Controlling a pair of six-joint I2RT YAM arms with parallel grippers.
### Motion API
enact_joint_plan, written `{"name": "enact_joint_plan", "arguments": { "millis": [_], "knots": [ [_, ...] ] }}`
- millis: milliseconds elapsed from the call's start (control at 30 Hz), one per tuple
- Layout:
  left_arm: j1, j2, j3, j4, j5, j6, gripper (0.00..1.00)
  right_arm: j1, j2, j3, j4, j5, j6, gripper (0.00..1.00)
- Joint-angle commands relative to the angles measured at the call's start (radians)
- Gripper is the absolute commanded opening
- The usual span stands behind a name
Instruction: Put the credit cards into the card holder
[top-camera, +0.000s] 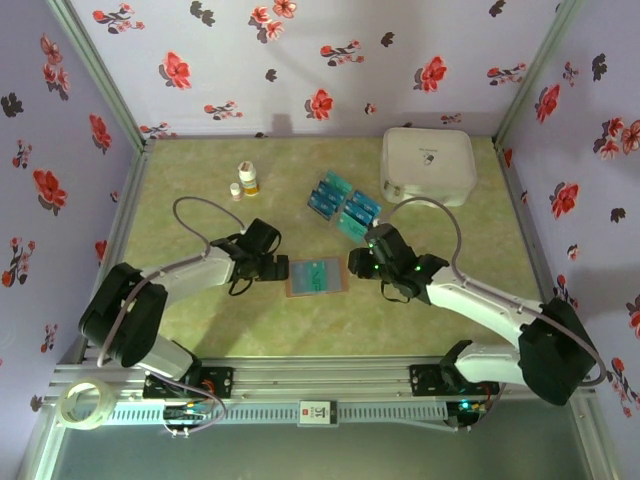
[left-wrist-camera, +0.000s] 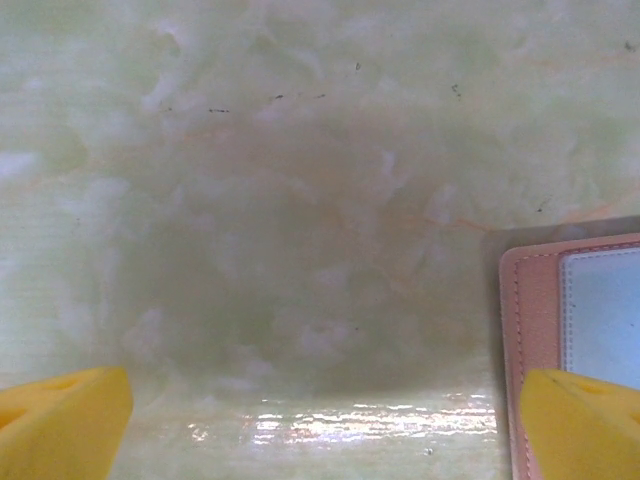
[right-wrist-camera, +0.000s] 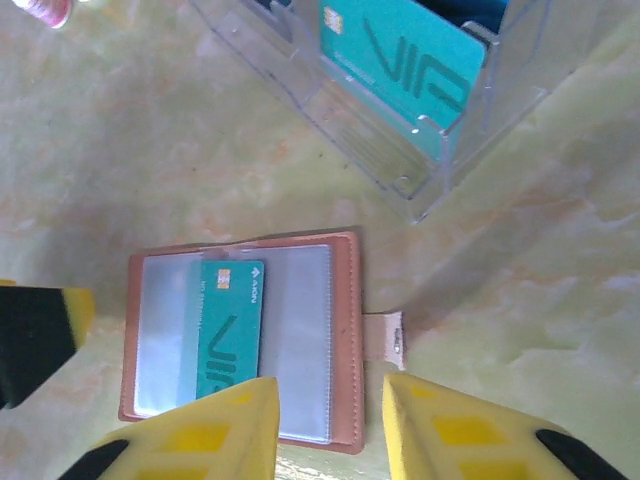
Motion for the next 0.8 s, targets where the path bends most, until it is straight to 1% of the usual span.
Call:
{"name": "enact_joint_plan", "arguments": {
  "millis": [0, 100, 267, 567, 767],
  "knots": [
    [-0.01, 0.024, 0.035, 0.012, 0.001, 0.02, 1.0, 0.011, 0.041, -0.029, 0.097, -0.068, 0.067, 0.26],
    [-0.014, 0.043, 0.045, 0.011, -0.009, 0.026, 1.0, 0.034, 0.106, -0.02, 0.157, -0.086, 0.09, 0.2],
    [-0.027, 0.067, 0.058, 0.006, -0.025, 0.036, 1.0, 0.079, 0.197, 0.017, 0.198, -0.076, 0.097, 0.15],
    [-0.034, 0.093, 0.051, -0.003, -0.06, 0.05, 1.0, 0.084, 0.297, 0.031, 0.266, -0.071, 0.122, 0.1],
    [-0.034, 0.114, 0.051, -0.003, -0.072, 0.054, 1.0, 0.085, 0.346, 0.06, 0.261, -0.052, 0.112, 0.06]
  ]
}}
